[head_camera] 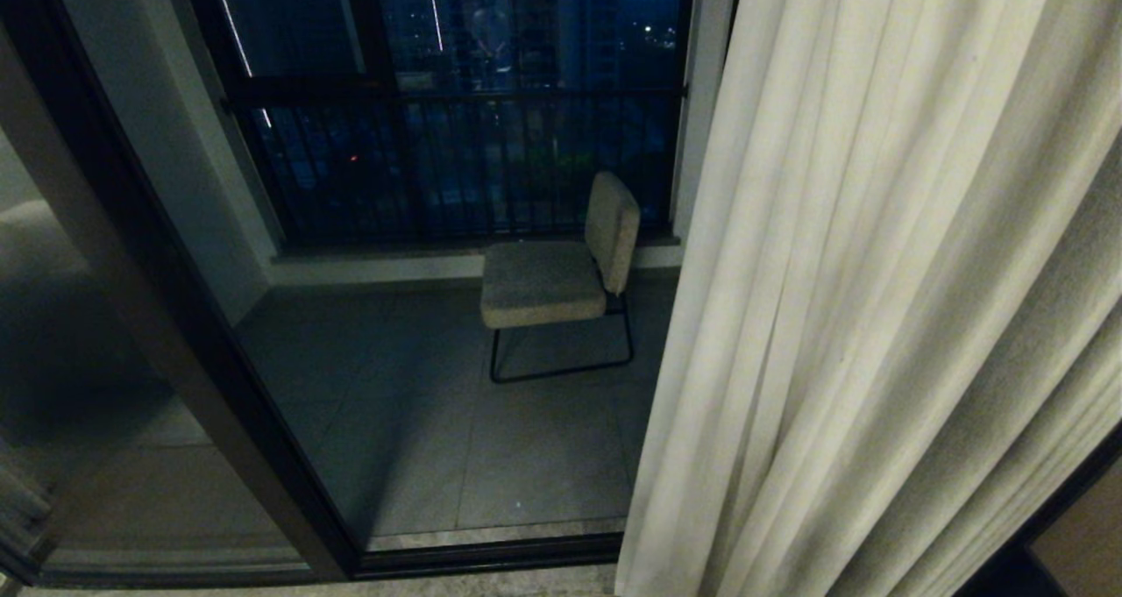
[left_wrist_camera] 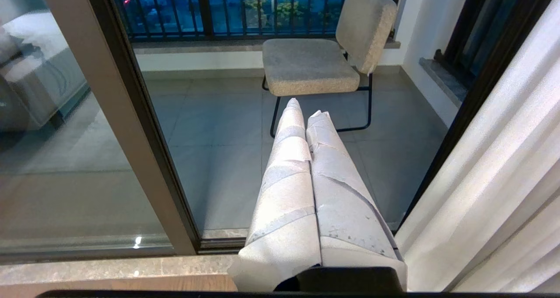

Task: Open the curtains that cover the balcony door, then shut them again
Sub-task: Close the inner curtains on both sides

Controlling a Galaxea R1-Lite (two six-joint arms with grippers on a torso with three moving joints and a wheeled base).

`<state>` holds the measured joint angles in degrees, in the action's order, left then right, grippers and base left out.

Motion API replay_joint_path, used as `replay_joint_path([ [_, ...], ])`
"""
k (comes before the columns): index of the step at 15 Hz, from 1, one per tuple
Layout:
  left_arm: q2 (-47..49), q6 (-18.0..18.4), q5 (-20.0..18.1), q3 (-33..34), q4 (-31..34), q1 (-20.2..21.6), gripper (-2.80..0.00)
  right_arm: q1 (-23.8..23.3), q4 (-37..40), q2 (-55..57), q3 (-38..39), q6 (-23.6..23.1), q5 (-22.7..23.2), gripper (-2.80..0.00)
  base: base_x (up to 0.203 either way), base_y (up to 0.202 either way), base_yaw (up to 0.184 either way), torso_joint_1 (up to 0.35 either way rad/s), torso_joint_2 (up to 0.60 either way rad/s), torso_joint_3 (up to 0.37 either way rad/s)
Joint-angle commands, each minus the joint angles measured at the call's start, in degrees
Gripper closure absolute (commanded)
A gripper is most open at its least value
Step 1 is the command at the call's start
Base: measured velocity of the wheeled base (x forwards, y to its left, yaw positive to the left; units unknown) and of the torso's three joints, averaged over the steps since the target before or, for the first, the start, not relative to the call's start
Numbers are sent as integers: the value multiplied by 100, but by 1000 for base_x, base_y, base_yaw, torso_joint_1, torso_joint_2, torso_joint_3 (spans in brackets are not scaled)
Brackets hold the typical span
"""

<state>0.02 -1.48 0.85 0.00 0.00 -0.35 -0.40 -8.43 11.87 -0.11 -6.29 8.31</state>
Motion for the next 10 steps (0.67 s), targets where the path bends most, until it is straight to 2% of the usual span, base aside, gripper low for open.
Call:
replay_joint_path([
  [1, -2, -2, 3, 0, 0, 0, 0, 8, 302, -693, 3, -68, -353, 0, 0, 0, 0, 0, 0, 0],
  [2, -2, -2, 3, 0, 0, 0, 0, 12, 639, -863, 3, -112, -632, 0, 0, 0, 0, 0, 0, 0],
  [3, -2, -2, 3, 0, 0, 0, 0, 17, 772, -1069, 2, -82, -704, 0, 0, 0, 0, 0, 0, 0],
  [10, -2, -2, 3, 0, 0, 0, 0, 22, 878, -1178, 2, 14, -690, 0, 0, 0, 0, 0, 0, 0],
])
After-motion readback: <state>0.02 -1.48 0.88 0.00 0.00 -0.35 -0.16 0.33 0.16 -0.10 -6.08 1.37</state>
